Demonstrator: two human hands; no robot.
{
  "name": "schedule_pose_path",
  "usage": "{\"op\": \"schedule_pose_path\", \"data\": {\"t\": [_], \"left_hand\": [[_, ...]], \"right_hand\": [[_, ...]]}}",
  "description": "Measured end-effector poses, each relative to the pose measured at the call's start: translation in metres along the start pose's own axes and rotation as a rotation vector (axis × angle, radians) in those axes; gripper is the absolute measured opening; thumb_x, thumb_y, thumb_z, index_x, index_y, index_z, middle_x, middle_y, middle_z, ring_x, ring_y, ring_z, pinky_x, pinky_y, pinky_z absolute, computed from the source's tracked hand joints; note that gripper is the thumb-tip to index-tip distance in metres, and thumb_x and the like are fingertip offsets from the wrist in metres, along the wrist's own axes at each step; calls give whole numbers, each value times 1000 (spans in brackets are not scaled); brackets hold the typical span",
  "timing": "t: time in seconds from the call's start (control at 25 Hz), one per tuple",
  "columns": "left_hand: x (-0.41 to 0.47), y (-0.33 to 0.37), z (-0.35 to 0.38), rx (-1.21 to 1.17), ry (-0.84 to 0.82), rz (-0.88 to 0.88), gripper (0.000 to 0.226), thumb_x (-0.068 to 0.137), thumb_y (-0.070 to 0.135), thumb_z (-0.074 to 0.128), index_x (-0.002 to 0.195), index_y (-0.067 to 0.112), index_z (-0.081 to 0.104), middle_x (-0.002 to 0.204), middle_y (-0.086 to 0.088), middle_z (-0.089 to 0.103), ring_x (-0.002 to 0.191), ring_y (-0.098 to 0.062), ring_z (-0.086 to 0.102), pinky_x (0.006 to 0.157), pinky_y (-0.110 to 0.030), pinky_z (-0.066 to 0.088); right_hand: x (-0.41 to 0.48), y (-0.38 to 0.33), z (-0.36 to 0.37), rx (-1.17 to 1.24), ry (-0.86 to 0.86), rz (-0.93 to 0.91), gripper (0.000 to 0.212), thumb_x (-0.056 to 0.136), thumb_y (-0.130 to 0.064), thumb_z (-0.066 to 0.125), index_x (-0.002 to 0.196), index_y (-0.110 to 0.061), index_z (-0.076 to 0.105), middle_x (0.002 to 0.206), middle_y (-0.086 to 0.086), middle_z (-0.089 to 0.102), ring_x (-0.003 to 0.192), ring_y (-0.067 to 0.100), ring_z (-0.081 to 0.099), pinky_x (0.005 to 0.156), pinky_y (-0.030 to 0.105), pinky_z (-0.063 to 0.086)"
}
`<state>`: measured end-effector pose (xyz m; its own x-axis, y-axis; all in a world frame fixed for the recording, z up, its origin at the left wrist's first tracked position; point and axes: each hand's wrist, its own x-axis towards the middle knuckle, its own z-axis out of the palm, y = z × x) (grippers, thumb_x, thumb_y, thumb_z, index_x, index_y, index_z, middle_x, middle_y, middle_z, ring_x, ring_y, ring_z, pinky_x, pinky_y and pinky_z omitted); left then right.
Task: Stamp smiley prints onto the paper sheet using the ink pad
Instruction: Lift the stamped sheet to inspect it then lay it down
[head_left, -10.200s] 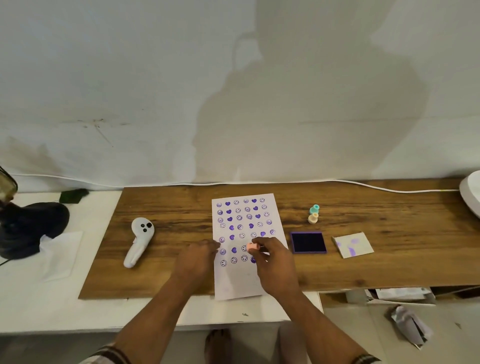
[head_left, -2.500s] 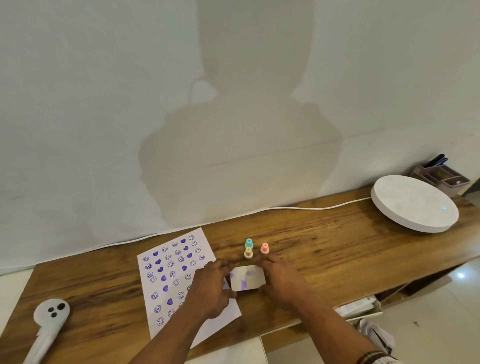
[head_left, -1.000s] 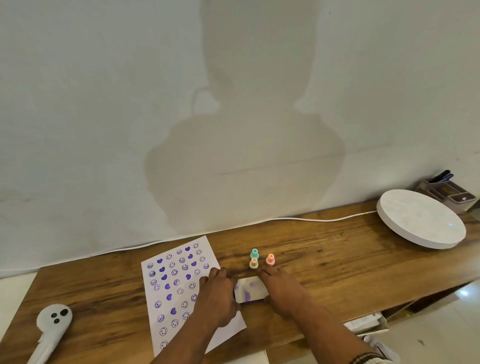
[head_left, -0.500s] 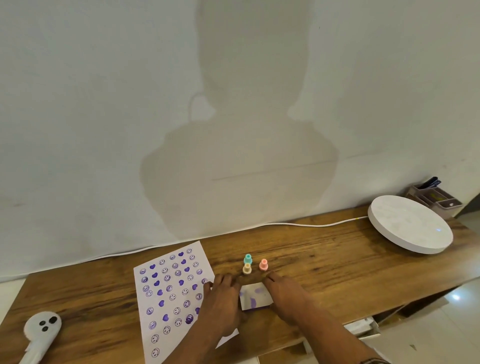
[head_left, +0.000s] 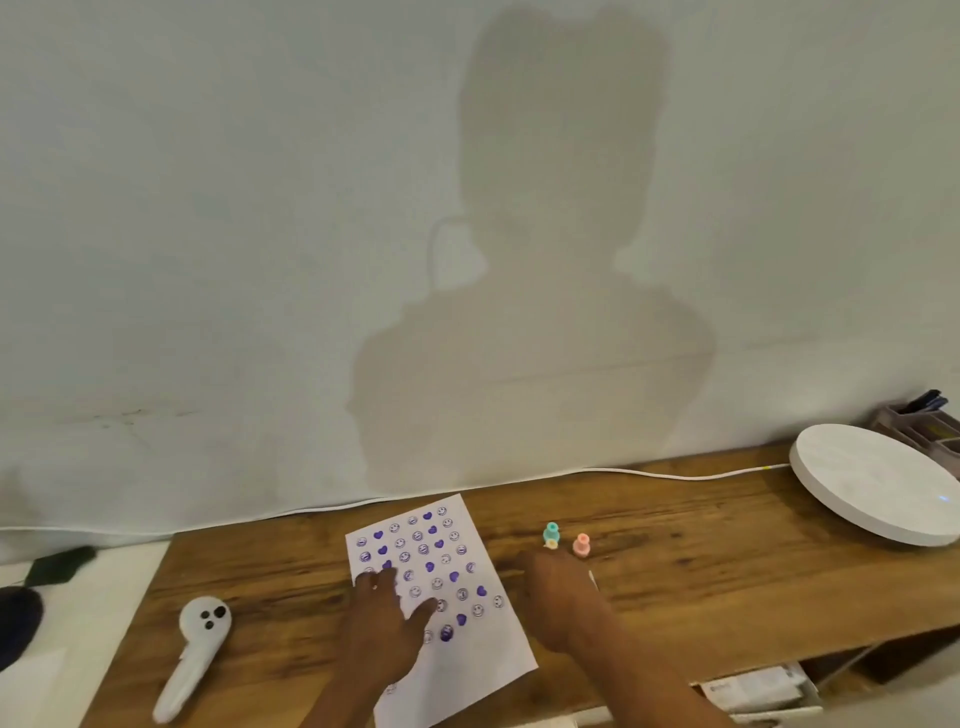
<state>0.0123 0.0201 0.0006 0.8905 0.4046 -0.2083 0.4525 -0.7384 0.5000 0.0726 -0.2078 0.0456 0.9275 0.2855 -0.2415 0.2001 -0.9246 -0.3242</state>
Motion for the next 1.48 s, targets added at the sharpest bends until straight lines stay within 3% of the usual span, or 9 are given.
{"op": "schedule_pose_path", "data": {"t": [0.2,0.44,0.6,0.8,0.92,1.04,1.2,1.36,1.48], "left_hand": [[-2,-42,-13,-160,-44,-119,53,92,40,71,138,24,50,144,-2,61,124,-27,62,102,-42,52],[13,-43,-3,-237,-91,-168,49,90,31,74,135,22,58,137,-3,66,117,-27,64,96,-38,55],[13,-39,5,-194,-87,-174,65,85,41,77,140,24,48,142,-2,58,123,-22,60,102,-35,52],[17,-37,6,-103,-178,-162,67,77,40,83,131,26,45,141,2,57,121,-18,60,88,-23,49],[19,-35,6,-70,-172,-153,66,80,43,81,132,23,45,143,2,55,124,-18,58,98,-27,50],[20,-35,2,-62,-185,-151,65,80,41,81,133,19,48,140,-1,55,122,-19,59,97,-30,54],[19,-30,-9,-102,-182,-128,50,82,33,78,123,13,60,131,-5,65,113,-23,64,89,-30,54],[14,-28,-10,-104,-163,-111,53,85,34,76,128,10,59,135,-7,64,119,-26,62,93,-30,51],[11,-29,-11,-137,-153,-92,57,85,35,78,132,11,58,137,-6,63,120,-27,62,92,-31,52]], "right_hand": [[19,-44,40,122,-34,106,36,98,-23,72,131,-20,61,131,2,68,114,19,66,90,25,53],[47,-44,65,103,-10,219,53,95,-29,75,139,-14,49,145,7,56,131,22,57,102,29,50],[59,-45,71,123,14,250,42,98,-35,70,134,-18,55,138,2,62,122,17,62,95,23,51],[60,-50,85,26,-2,229,53,94,-46,74,136,-19,54,138,6,60,119,19,63,96,28,54],[62,-52,86,-4,6,250,57,91,-47,78,137,-20,55,137,7,60,116,20,65,96,31,56],[61,-54,80,32,17,283,55,91,-45,79,134,-18,58,134,6,62,115,20,66,94,31,58],[53,-54,73,55,11,276,44,90,-38,80,125,-17,63,127,5,69,113,22,69,89,32,59],[49,-48,74,239,2,326,43,87,-39,83,119,-15,68,121,4,74,111,25,71,80,29,51],[47,-49,76,320,-33,335,34,87,-43,82,98,-12,73,97,4,74,92,22,72,67,22,46]]}}
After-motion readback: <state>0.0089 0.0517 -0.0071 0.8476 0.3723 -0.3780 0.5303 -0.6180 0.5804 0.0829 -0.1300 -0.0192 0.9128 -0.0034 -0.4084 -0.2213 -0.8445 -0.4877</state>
